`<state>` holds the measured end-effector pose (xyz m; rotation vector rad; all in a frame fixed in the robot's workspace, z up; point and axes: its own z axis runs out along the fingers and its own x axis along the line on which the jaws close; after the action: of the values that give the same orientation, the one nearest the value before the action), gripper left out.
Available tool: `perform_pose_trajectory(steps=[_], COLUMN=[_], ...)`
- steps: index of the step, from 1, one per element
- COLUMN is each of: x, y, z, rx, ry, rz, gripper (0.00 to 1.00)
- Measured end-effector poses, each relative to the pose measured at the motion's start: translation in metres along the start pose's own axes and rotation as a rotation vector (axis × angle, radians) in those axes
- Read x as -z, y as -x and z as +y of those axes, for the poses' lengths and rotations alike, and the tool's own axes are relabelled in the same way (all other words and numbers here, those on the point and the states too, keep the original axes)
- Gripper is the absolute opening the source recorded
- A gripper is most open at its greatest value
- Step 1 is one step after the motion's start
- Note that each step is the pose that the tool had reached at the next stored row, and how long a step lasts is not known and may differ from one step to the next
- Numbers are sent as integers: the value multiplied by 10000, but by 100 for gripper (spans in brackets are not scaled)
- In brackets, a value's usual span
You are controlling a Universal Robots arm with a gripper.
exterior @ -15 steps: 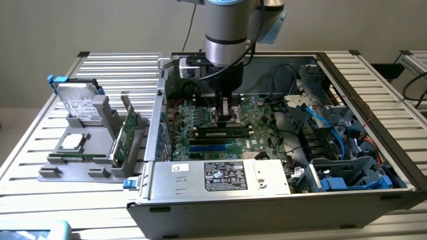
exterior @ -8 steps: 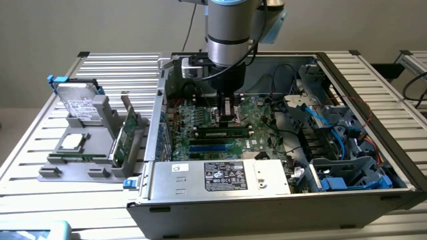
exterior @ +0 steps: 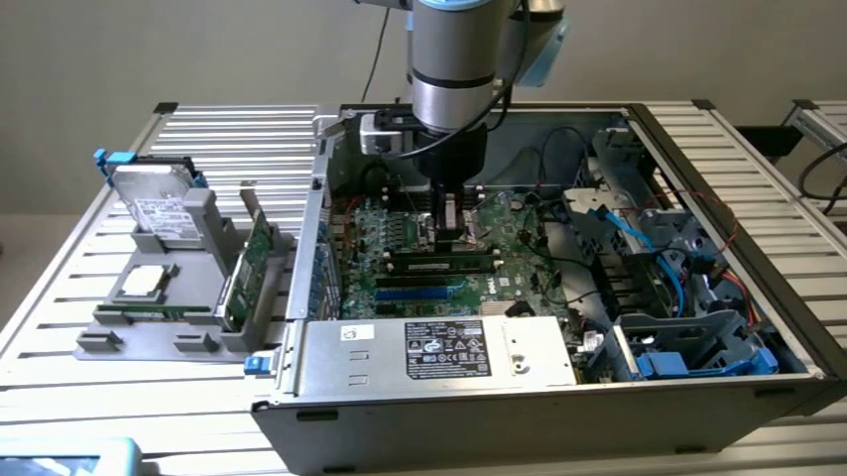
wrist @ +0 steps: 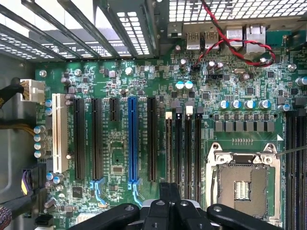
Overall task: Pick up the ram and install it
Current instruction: 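Press down the ram until it locks into place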
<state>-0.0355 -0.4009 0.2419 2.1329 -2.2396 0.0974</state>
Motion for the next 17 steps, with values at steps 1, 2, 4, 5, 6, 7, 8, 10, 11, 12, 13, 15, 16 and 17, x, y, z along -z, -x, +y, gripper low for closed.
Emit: perform_pose_trajectory(steps=[1, 2, 4, 5, 6, 7, 8, 10, 11, 12, 13, 15, 16, 17], x=[0, 0, 0, 0, 0, 0, 0, 0, 0, -1, -1, -1, -1, -1], y=[0, 0, 0, 0, 0, 0, 0, 0, 0, 0, 0, 0, 0, 0], z=[0, 0, 0, 0, 0, 0, 0, 0, 0, 0, 0, 0, 0, 0], rx=[-151, -303, -620, -766, -918, -1064, -1208, -1502, -1627, -1761, -1883, -2143, -2270, -2391], ry=[12, 23, 48, 60, 71, 83, 94, 117, 126, 135, 145, 163, 171, 175], rz=[2, 4, 8, 10, 12, 14, 15, 20, 25, 31, 36, 47, 51, 58], gripper=[11, 11, 11, 11, 11, 11, 11, 11, 11, 11, 11, 11, 11, 11])
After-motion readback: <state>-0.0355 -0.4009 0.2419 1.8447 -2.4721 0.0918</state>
